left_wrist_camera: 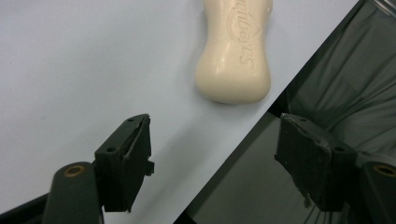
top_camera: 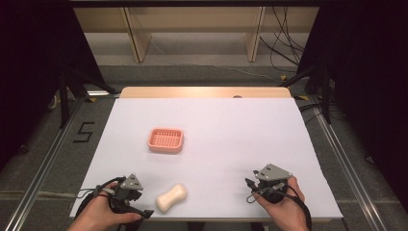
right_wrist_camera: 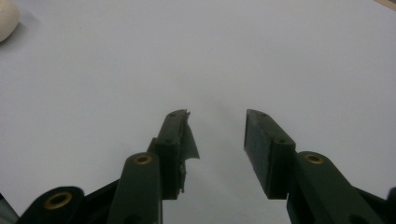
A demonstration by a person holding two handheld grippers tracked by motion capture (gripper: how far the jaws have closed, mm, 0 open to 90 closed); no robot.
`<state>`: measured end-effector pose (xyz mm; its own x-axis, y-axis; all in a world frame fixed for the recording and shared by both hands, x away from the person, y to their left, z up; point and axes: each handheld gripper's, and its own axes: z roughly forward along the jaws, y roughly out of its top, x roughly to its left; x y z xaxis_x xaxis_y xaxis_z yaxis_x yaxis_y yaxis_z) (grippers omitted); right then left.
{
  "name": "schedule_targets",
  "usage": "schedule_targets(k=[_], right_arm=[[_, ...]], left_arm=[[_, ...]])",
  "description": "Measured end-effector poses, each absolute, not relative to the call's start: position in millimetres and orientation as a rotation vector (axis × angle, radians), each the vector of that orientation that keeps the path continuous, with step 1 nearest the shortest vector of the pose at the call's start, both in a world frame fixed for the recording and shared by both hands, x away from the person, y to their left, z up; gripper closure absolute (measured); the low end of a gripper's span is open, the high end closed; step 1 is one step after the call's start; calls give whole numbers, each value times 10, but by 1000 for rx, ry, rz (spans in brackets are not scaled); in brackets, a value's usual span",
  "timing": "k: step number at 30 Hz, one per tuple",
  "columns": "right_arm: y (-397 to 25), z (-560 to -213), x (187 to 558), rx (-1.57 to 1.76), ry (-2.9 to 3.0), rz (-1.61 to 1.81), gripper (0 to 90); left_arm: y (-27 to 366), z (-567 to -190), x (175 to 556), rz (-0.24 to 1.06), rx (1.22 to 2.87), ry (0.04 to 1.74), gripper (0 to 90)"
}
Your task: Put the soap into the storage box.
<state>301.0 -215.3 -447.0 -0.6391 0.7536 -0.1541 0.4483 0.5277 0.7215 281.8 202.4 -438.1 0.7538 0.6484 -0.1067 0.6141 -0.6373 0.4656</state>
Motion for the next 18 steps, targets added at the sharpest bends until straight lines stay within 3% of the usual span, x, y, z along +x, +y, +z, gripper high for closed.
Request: schedule_targets(k=[18], right_arm=[[-2166,-4472,2999,1039,2290,928,596]], left_arm=[[1746,-4188,3081,68,2555,962,247]])
